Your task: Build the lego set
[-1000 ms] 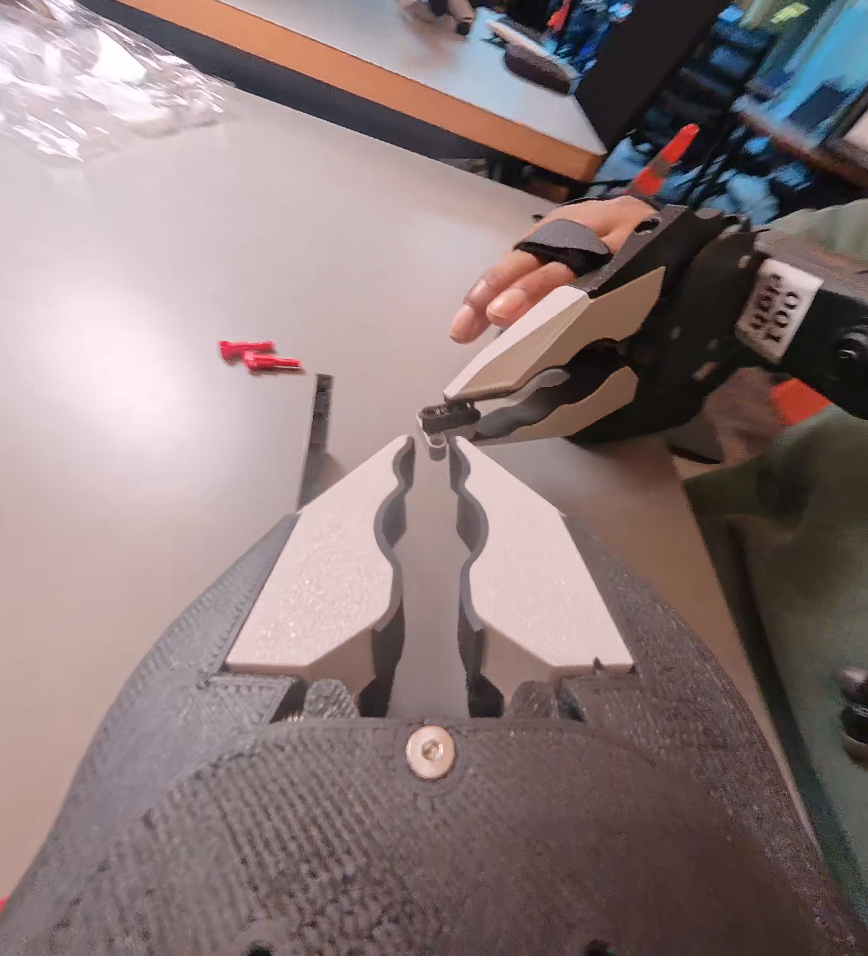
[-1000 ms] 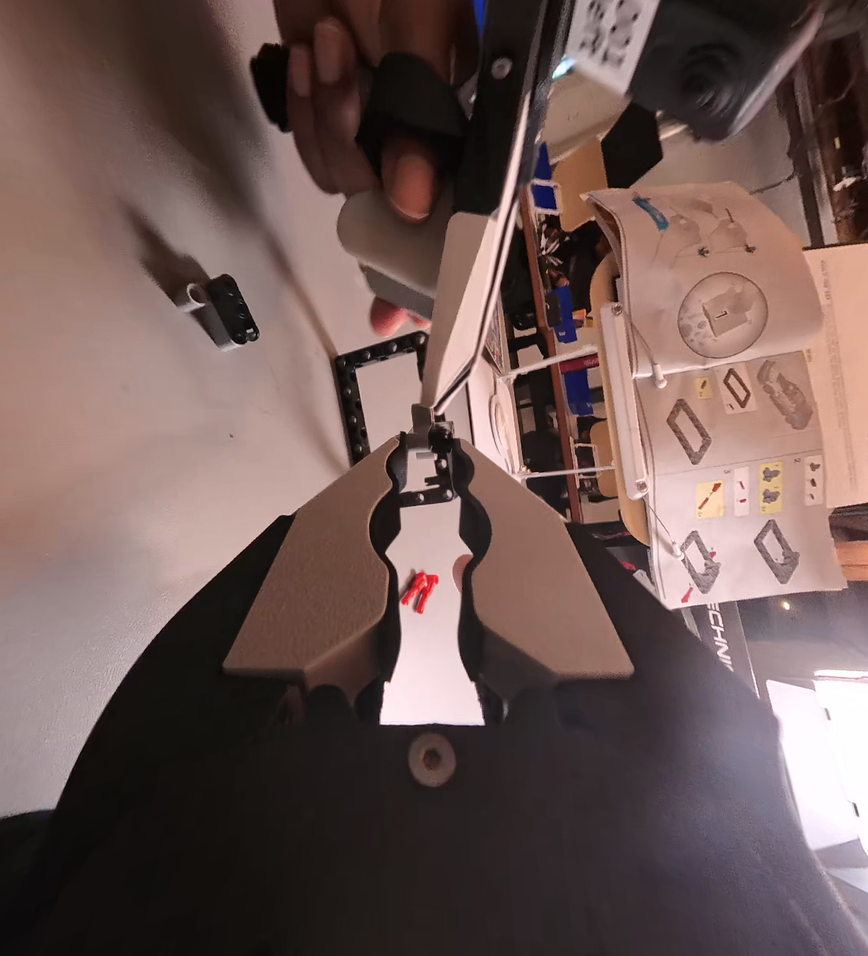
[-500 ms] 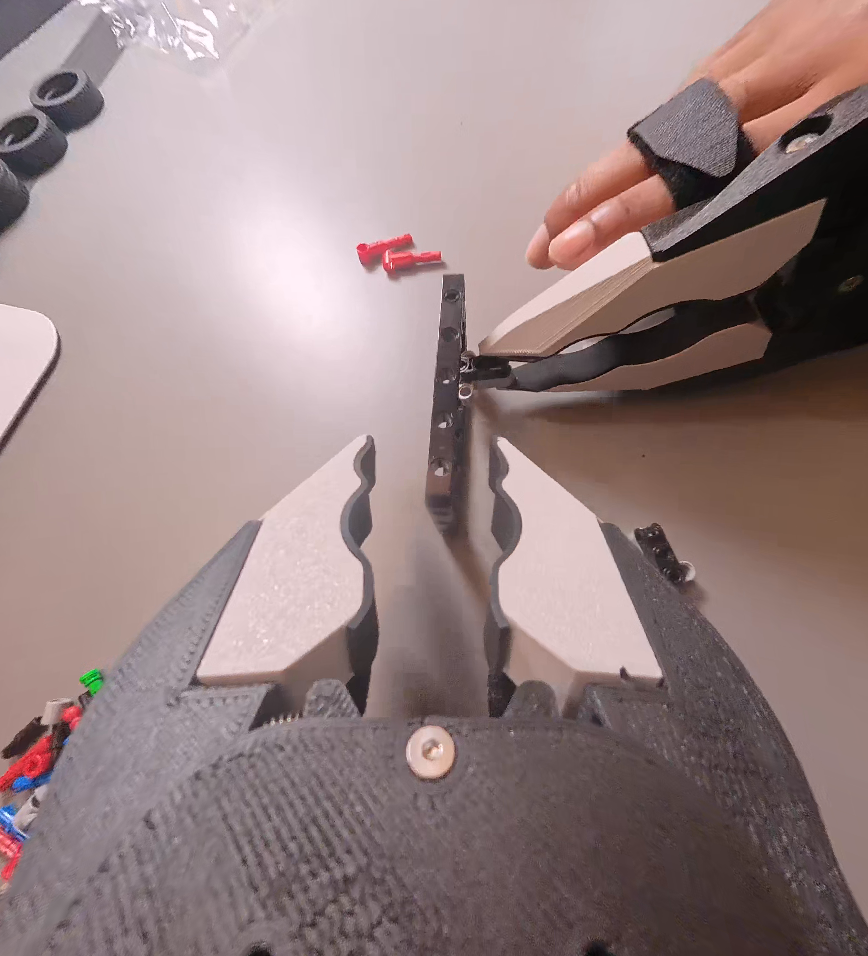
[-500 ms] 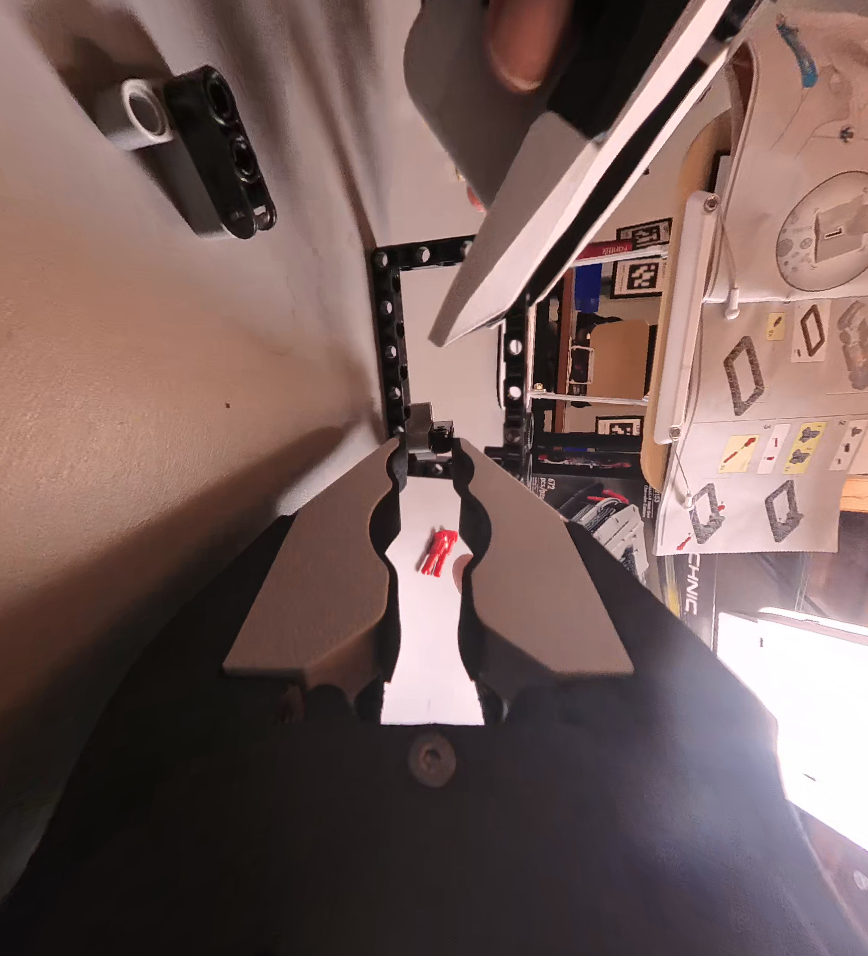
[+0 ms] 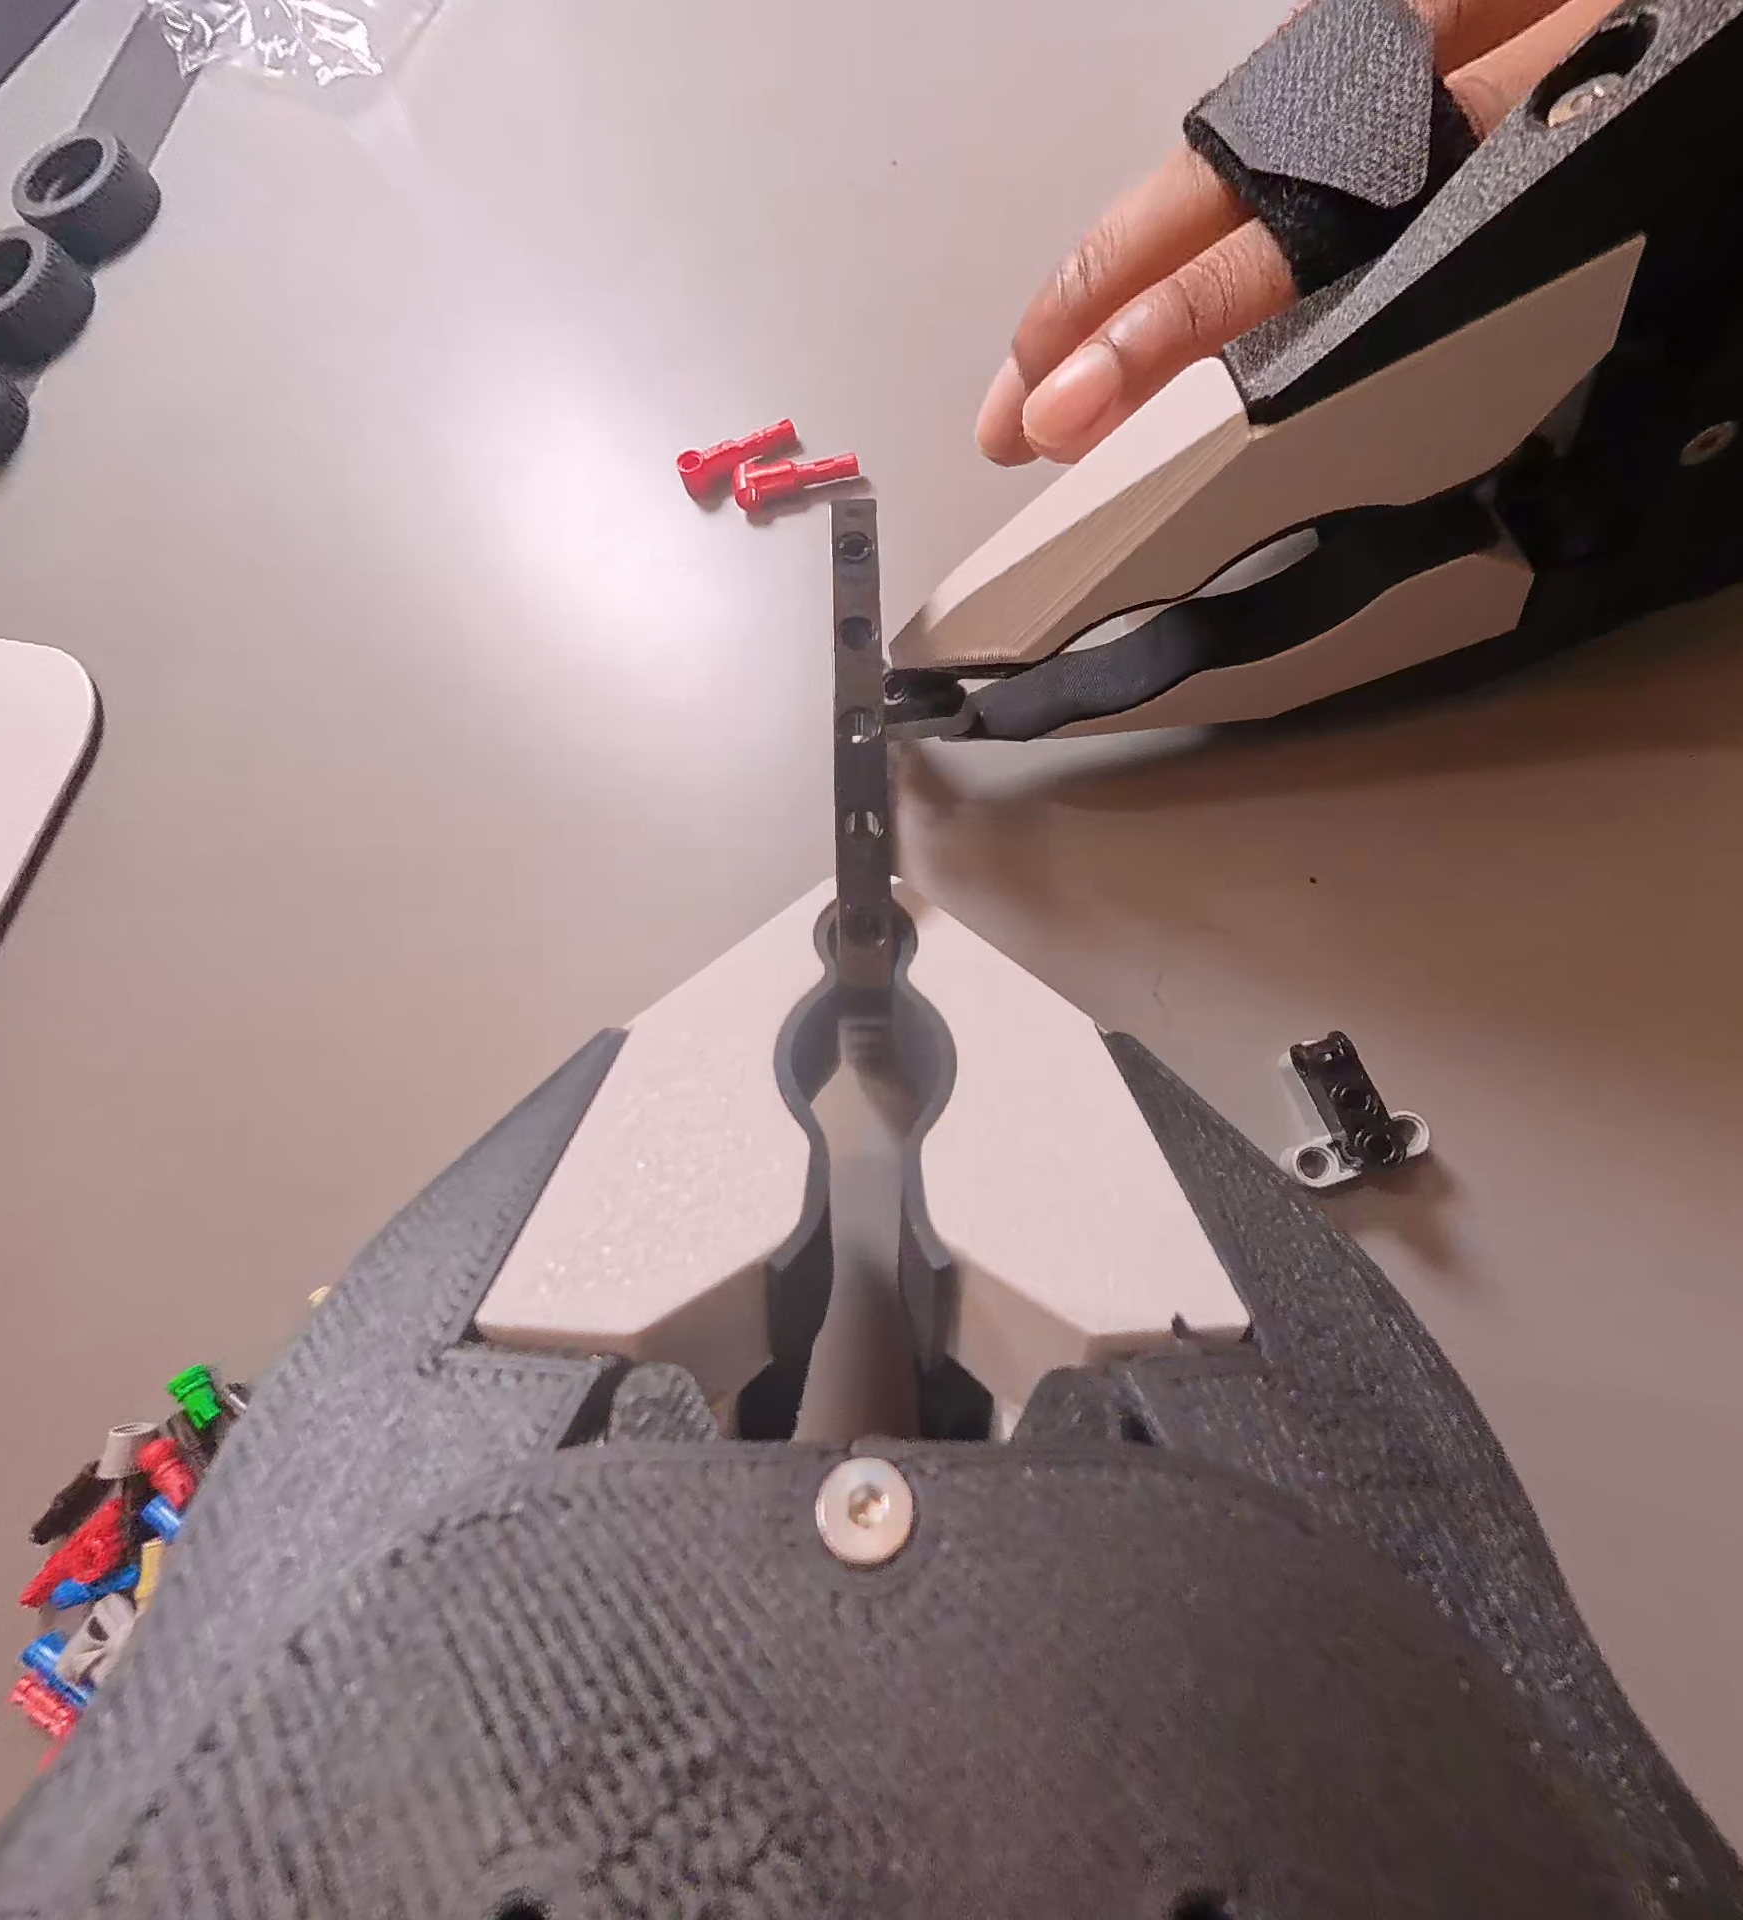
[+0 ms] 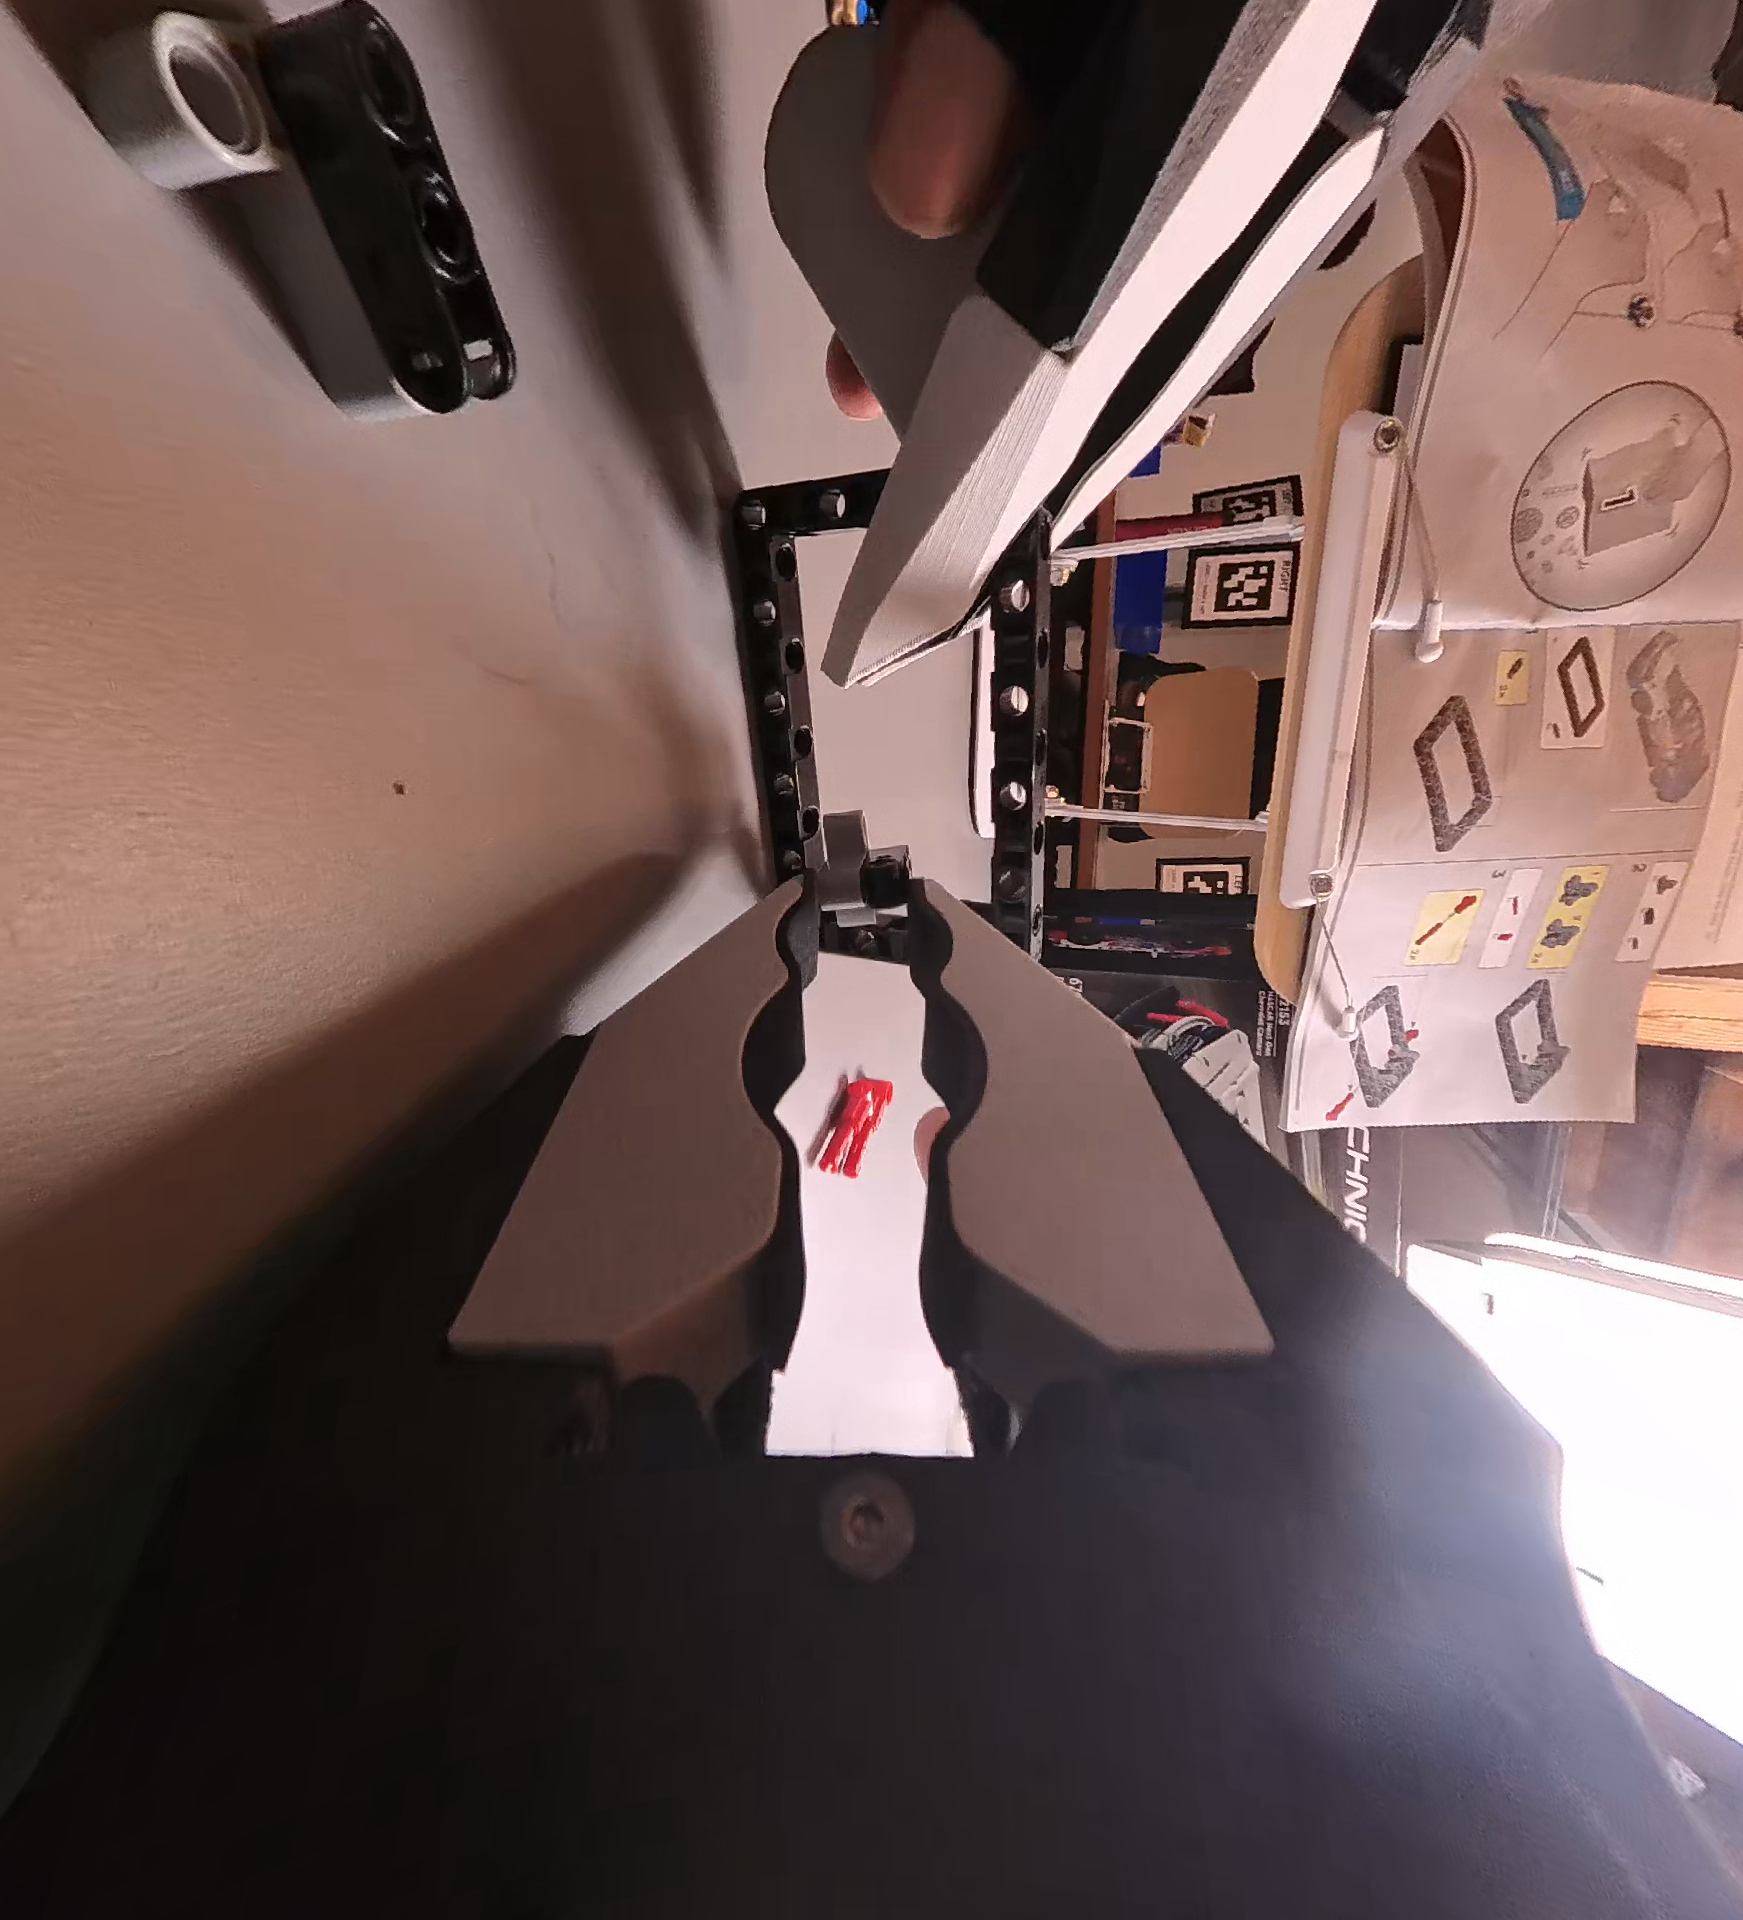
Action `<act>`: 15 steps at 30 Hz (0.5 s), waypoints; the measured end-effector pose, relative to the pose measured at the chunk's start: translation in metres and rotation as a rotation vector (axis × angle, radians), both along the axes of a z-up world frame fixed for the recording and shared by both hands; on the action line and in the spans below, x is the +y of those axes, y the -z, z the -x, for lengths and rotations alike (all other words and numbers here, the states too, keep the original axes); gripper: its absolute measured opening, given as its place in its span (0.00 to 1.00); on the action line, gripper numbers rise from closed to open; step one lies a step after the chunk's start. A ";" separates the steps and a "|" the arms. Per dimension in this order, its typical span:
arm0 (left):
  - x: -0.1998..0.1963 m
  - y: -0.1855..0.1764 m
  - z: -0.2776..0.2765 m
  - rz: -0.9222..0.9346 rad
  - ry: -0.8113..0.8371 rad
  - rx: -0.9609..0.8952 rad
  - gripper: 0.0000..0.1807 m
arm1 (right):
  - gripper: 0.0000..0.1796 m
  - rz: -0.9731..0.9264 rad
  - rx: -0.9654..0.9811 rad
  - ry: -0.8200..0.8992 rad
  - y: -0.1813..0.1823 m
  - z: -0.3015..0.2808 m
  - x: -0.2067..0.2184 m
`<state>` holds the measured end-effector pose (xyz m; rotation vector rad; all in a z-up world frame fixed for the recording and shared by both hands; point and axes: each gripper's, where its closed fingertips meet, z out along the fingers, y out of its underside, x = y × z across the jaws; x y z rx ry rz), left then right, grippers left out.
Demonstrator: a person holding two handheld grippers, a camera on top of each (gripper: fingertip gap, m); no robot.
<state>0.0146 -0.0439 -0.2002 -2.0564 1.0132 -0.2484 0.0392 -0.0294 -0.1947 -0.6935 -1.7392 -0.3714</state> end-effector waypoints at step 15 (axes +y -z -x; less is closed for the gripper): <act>0.004 0.001 0.004 0.195 0.025 -0.156 0.00 | 0.08 0.066 -0.013 -0.016 0.000 0.006 0.007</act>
